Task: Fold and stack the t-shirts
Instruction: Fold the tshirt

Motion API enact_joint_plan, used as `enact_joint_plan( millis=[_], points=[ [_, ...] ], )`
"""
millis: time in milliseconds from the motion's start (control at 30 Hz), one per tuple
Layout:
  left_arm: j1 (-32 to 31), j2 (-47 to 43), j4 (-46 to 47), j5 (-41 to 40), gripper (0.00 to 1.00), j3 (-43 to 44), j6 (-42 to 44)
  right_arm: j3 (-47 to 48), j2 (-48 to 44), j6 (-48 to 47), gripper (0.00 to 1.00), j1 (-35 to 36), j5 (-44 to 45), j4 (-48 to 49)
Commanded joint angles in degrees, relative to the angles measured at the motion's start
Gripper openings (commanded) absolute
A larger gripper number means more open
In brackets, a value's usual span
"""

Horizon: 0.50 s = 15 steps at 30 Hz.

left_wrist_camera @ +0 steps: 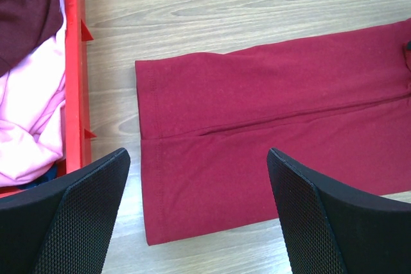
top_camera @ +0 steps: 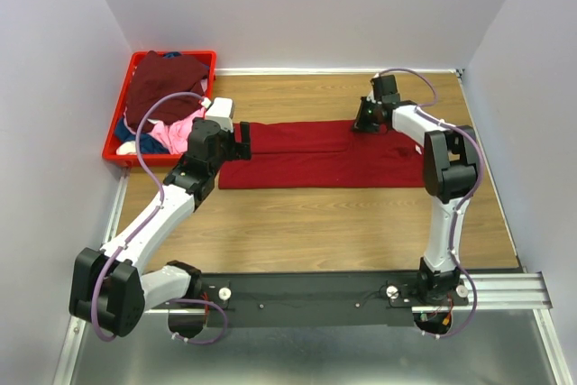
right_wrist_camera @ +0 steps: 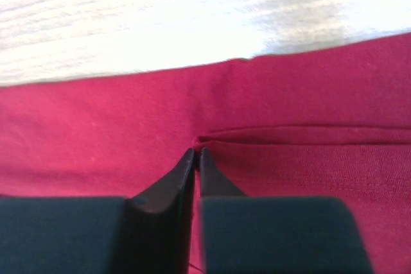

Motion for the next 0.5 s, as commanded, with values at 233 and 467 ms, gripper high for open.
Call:
enact_joint_plan(
  millis=[233, 467],
  points=[
    [0.08, 0.38, -0.34, 1.00, 0.95, 1.54, 0.62, 2.41, 0.39, -2.47, 0.01, 2.68, 0.46, 0.36],
    [0.16, 0.73, -0.34, 1.44, 0.95, 1.63, 0.62, 2.76, 0.39, -4.93, 0.01, 4.44, 1.25, 0.28]
  ],
)
